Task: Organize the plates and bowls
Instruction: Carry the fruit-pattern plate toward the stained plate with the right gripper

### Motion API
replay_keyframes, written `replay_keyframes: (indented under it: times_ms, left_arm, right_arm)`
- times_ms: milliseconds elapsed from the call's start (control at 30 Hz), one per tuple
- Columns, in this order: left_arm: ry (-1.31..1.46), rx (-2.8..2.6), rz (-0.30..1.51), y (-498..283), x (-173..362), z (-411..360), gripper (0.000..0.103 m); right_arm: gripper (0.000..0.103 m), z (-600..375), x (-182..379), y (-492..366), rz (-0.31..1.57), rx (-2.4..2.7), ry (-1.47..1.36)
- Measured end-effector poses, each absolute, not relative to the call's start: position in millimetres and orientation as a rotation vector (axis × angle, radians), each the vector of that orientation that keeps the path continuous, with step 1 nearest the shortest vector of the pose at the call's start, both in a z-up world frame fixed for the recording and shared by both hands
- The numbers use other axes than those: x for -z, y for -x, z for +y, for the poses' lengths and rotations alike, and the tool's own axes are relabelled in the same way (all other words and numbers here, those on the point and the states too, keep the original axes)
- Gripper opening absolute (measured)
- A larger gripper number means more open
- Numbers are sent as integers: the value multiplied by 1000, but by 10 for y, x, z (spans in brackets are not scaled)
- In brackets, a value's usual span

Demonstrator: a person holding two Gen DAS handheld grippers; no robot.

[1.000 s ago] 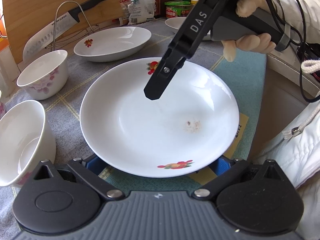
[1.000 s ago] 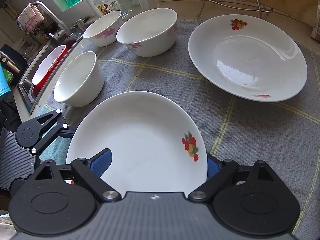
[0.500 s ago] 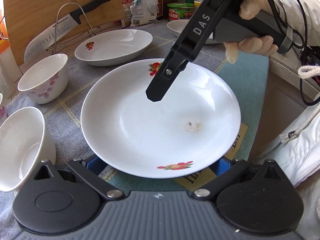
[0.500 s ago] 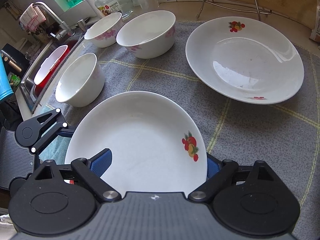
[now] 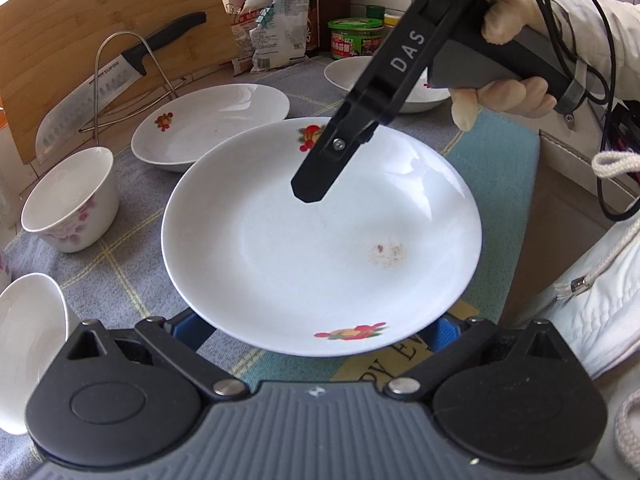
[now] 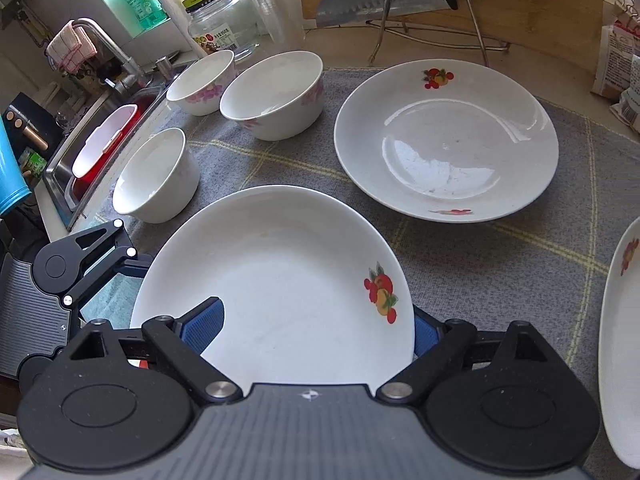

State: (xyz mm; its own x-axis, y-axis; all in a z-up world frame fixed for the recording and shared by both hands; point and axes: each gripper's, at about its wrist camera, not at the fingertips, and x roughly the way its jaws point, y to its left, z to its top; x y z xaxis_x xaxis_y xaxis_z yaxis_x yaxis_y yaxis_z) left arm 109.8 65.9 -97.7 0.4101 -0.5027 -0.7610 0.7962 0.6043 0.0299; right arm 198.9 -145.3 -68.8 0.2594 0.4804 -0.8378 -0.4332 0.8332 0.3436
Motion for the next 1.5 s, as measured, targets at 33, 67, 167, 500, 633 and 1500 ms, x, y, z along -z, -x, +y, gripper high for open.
replay_keyframes:
  times_ms: [33,67,167,500,633,1500]
  left_arm:
    - [-422,849,788,-1106,971,620,102]
    - [-419,849,787,-1112,965,589,102]
    - [-419,849,782,-1128,947,482,102]
    - [-429,855,760,-1157,844,72,102]
    - [-439,856,751,-1199,804,-92,102]
    - [-472,883,730,-1462,781,-1087,102]
  right_arm:
    - [96,-1485,679,-1989,1150,-618,-48]
    - [96,-1529,666,-1988,1147,-617,-50]
    - [96,-1645,637,-1992,1140,-612,-55]
    - [96,-2055,538,-1981,1111,-591,-54]
    - [96,-2214,493,-1993,1099,-588,-57]
    - [96,-3254,511,-2202,1072,-545,-89]
